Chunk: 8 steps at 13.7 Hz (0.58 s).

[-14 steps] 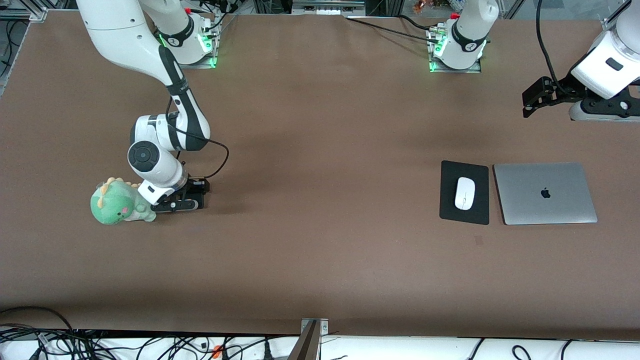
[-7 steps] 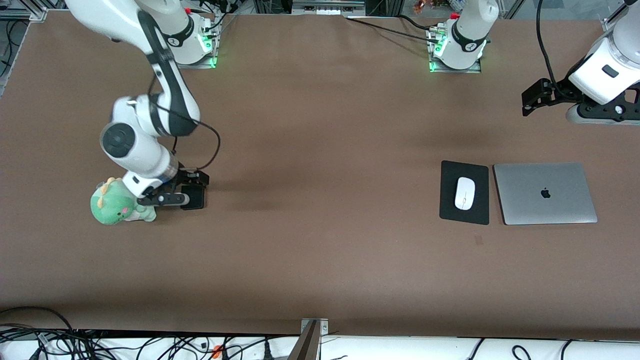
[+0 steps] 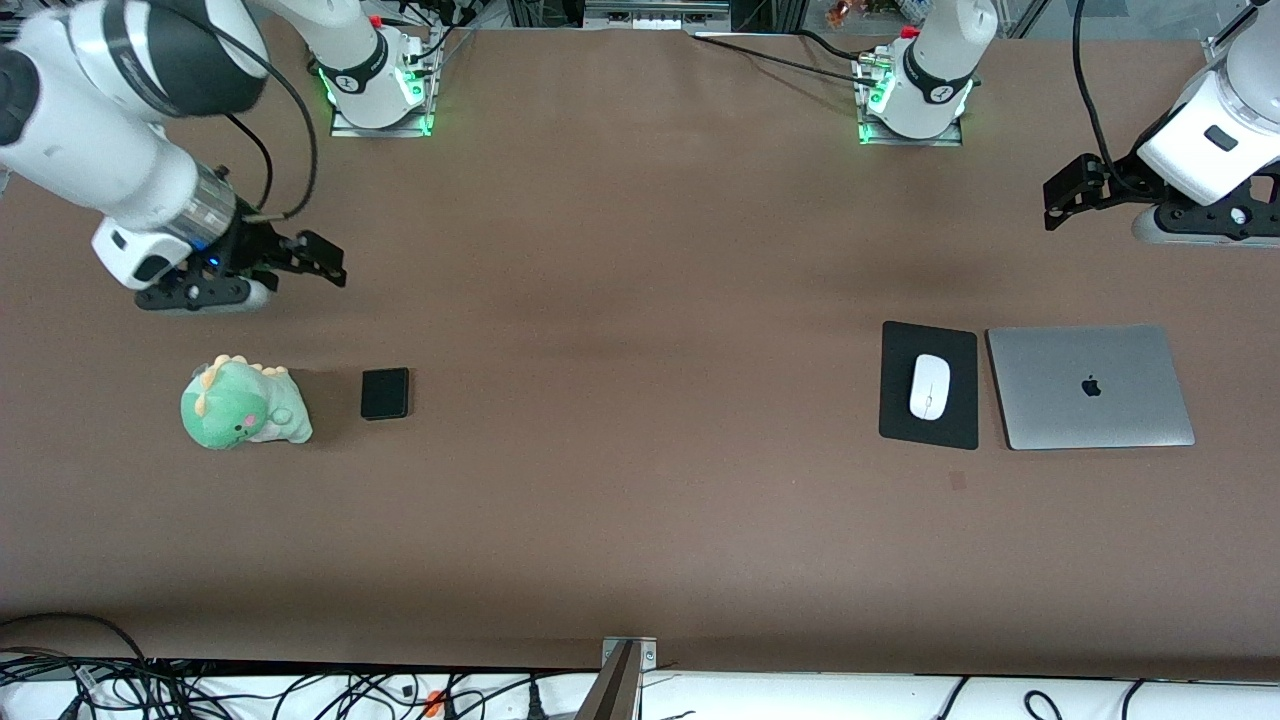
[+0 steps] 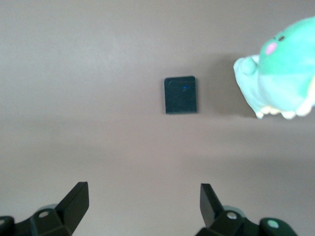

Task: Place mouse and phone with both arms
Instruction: 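Release the phone and raise the right gripper away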

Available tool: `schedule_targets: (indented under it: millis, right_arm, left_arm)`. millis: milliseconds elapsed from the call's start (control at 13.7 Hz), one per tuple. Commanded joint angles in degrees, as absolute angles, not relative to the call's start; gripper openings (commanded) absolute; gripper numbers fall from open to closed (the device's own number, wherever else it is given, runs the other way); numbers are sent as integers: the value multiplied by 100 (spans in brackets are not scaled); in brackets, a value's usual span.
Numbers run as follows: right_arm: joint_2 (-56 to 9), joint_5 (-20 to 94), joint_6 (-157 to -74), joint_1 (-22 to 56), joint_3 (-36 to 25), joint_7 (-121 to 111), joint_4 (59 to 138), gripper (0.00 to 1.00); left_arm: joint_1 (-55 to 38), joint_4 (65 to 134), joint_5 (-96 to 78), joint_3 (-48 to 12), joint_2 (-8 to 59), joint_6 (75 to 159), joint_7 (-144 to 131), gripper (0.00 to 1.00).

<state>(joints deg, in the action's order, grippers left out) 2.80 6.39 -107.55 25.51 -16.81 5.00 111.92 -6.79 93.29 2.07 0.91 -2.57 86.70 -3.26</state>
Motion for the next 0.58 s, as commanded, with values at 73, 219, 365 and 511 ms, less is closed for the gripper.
schedule_targets:
  millis: [73, 219, 365, 511]
  right_arm:
    - [290, 290, -9785, 1657, -1014, 388, 10566, 100]
    - [281, 177, -9642, 1075, -459, 168, 10416, 100]
    - [246, 141, -9633, 652, -124, -43, 10275, 100]
    - [185, 132, -9607, 633, -123, -70, 10117, 100]
  left_arm:
    - [-729, 9360, 193, 132, -352, 8622, -299, 100]
    - [-730, 9325, 193, 141, -343, 8613, -299, 100]
    - [-747, 9325, 202, 141, -343, 8613, -299, 100]
    - [-773, 9316, 202, 132, -343, 8604, -308, 100]
